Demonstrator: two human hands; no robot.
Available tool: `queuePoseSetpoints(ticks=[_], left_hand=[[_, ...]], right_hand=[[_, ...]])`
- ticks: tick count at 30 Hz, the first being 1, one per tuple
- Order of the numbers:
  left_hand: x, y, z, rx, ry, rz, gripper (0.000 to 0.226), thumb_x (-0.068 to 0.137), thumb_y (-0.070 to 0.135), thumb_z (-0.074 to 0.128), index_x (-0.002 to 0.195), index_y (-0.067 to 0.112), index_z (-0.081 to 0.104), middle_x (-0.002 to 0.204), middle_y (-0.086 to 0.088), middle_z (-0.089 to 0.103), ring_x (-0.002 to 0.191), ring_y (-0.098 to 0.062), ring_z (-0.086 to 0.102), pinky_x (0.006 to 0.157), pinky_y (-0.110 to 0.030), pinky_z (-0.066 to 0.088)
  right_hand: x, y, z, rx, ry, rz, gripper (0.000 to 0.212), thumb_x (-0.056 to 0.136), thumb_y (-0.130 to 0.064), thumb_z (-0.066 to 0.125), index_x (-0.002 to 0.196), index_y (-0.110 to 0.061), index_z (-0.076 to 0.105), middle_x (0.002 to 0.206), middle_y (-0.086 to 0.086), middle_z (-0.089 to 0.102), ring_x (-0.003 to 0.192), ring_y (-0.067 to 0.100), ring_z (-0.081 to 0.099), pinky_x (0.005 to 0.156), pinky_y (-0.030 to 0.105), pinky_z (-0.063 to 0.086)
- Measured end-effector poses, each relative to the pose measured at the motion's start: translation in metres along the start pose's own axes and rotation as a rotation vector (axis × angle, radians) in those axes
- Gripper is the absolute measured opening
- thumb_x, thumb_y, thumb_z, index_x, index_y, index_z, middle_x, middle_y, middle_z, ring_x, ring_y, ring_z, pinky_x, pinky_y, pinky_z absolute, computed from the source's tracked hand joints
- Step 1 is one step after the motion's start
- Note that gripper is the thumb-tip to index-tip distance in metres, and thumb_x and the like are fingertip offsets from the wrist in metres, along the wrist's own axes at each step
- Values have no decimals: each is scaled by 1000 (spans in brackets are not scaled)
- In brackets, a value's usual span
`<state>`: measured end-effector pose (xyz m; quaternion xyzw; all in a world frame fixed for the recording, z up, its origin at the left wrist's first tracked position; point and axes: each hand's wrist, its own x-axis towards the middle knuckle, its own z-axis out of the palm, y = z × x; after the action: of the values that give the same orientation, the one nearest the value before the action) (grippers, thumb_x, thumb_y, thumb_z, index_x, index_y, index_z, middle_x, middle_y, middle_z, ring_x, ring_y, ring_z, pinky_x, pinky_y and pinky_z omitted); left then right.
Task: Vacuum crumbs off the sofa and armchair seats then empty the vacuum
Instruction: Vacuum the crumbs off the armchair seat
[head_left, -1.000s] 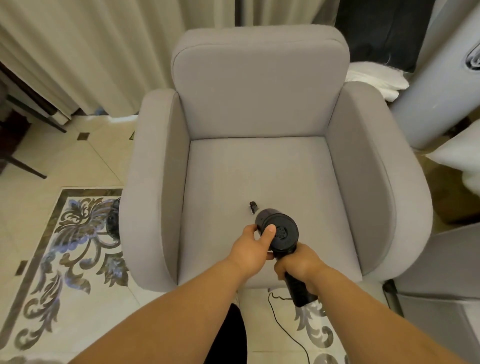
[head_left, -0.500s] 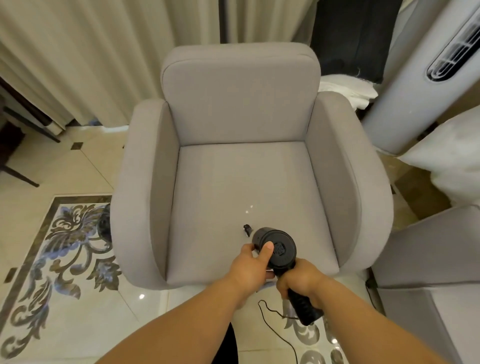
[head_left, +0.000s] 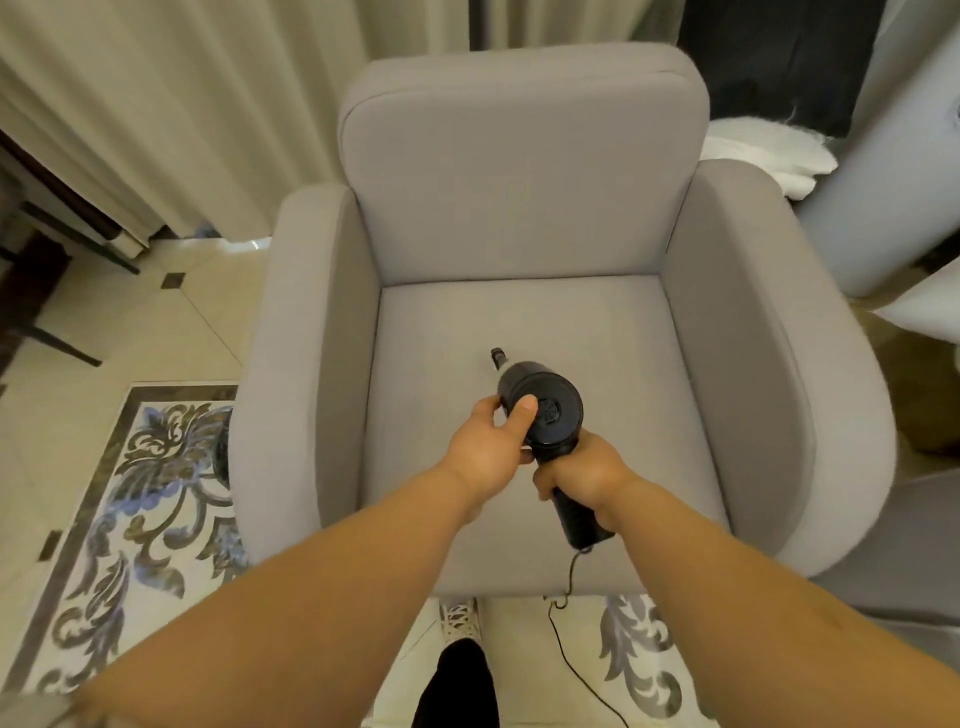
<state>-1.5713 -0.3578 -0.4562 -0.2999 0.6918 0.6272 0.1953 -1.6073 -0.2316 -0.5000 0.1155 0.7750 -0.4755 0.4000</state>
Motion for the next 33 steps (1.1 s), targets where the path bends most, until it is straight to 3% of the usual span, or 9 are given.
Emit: queuePoseSetpoints(ticks=[4,12,17,20,27,33], left_hand=[[30,-2,-8,53,-34,-37,62,93,52,46,144,21,29,125,-8,59,91,-17,67,99,-43,47],[9,3,4,40,-130,-64,58,92,52,48,138,21,33,118,-7,63,87,-11,68,90,-33,50],[39,47,-4,38,-106,25,61,90,55,50,140,25,33,107,-3,64,87,-9,67,83,-27,49],[78,70,-13,46,-114,34,61,90,54,49,141,24,32,110,-2,62,90,-13,68,82,-29,49],[149,85,-32,94,-161,-14,62,92,52,49,143,22,30,125,-7,58,91,-19,68,91,-35,50],[131,68,-38,96,-236,-85,65,90,53,51,143,24,28,124,-6,60,89,-13,69,96,-40,50]], right_hand=[[28,0,7,6,-10,75,33,60,8,70,88,-9,64,80,10,62,74,27,56,62,33,49],[-9,5,-9,18,3,169,24,56,8,68,69,-10,62,66,7,60,63,24,55,54,28,46],[8,-41,-25,62,94,100,37,58,7,70,92,-8,69,80,11,66,72,26,58,60,31,49],[42,-68,-29,78,127,100,37,59,7,70,92,-9,67,78,9,64,71,26,58,59,30,47],[109,-93,-22,101,154,151,36,58,11,68,90,-6,67,77,10,64,69,26,57,58,29,48],[89,-81,-20,40,70,252,27,58,12,69,78,-6,65,73,10,62,69,27,56,58,30,49]])
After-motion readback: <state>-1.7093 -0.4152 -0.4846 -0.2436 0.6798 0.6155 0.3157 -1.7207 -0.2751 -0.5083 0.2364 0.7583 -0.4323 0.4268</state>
